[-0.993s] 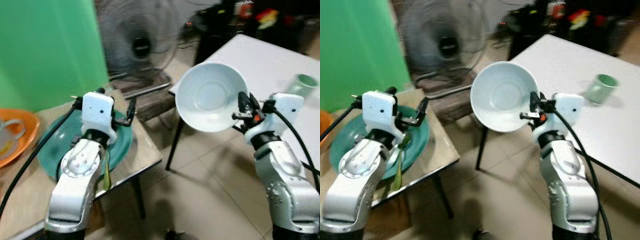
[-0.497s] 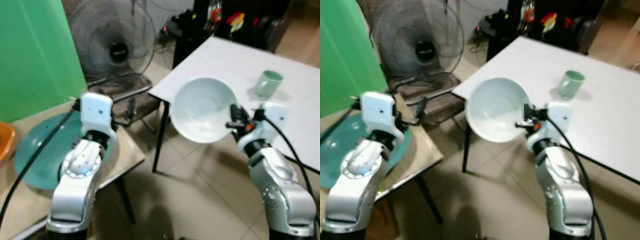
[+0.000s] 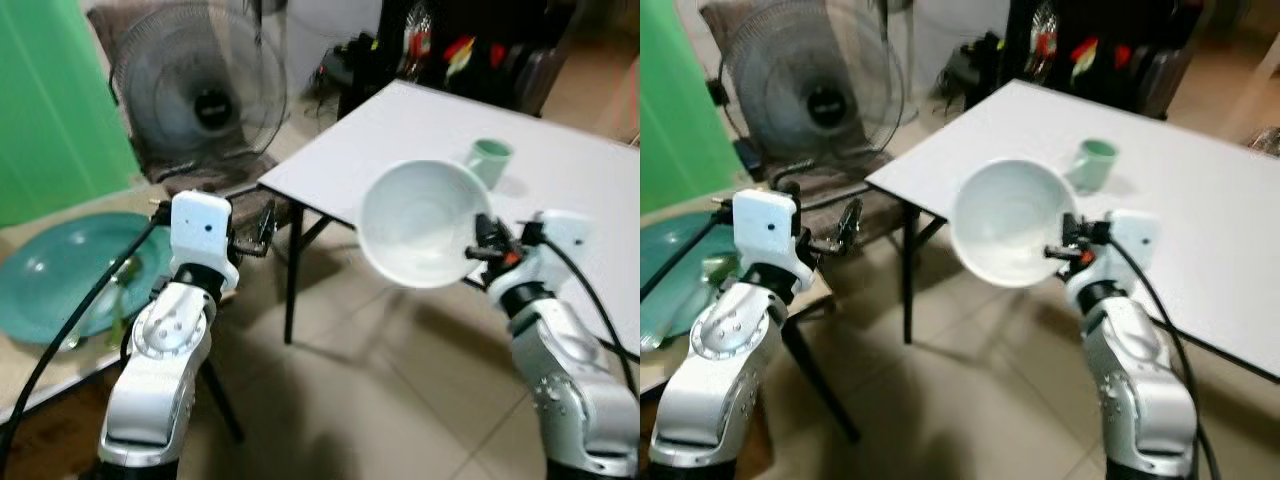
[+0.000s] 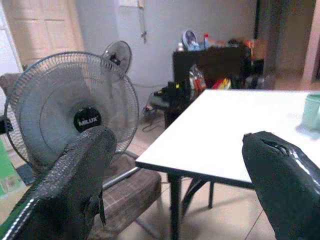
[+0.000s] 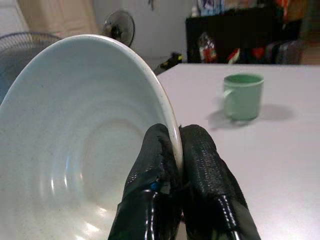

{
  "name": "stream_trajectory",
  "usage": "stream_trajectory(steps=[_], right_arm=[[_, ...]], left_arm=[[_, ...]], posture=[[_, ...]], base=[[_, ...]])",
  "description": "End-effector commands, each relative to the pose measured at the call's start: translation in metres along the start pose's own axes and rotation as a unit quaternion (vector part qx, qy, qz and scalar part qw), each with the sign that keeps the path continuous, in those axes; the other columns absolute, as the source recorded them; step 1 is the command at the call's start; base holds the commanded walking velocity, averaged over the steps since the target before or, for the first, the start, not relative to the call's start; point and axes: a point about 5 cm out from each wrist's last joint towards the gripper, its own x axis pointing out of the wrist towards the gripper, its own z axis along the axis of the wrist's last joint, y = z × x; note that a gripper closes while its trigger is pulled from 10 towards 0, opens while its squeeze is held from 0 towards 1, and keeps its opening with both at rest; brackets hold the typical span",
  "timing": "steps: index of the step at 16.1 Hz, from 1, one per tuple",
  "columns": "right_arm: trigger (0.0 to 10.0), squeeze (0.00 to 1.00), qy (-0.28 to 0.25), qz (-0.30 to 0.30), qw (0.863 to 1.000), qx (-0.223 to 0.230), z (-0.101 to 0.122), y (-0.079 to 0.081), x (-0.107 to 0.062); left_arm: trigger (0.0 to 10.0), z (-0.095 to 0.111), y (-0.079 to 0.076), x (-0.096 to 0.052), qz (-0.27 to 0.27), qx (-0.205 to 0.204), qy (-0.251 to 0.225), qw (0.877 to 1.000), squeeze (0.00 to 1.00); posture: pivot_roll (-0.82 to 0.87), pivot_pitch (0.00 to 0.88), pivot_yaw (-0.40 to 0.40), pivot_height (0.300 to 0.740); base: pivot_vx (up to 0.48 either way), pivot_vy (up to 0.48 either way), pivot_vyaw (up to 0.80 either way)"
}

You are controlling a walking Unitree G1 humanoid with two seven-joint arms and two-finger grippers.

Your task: Setting the table

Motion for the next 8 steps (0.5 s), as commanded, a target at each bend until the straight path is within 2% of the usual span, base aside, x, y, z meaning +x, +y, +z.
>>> stream_trajectory(steps=[1, 3, 8], right_arm=[[10.0, 0.00, -0.007, 0.014, 1.000, 0.004, 0.0041, 0.0080, 0.0012], [10.0, 0.00, -0.004, 0.013, 1.000, 0.004, 0.0037, 0.0086, 0.0019], [10.0, 0.00, -0.002, 0.010, 1.000, 0.009, 0.0046, 0.0095, 0.0048]], left_arm=[[10.0, 0.0002, 0.0066, 0.0013, 0.015, 0.002, 0.002, 1.000, 0.00], [10.0, -0.0032, 0.0059, 0.0019, 0.007, -0.001, 0.013, 1.000, 0.00], [10.0, -0.0038, 0.0083, 0.0031, 0.010, -0.003, 0.017, 1.000, 0.00]], posture=[[-0.08, 0.000, -0.011, 0.740], [-0.08, 0.000, -0.009, 0.740], [-0.08, 0.000, -0.009, 0.740]], base=[[0.000, 0.000, 0.00], [0.000, 0.000, -0.59], [0.314, 0.000, -0.80]])
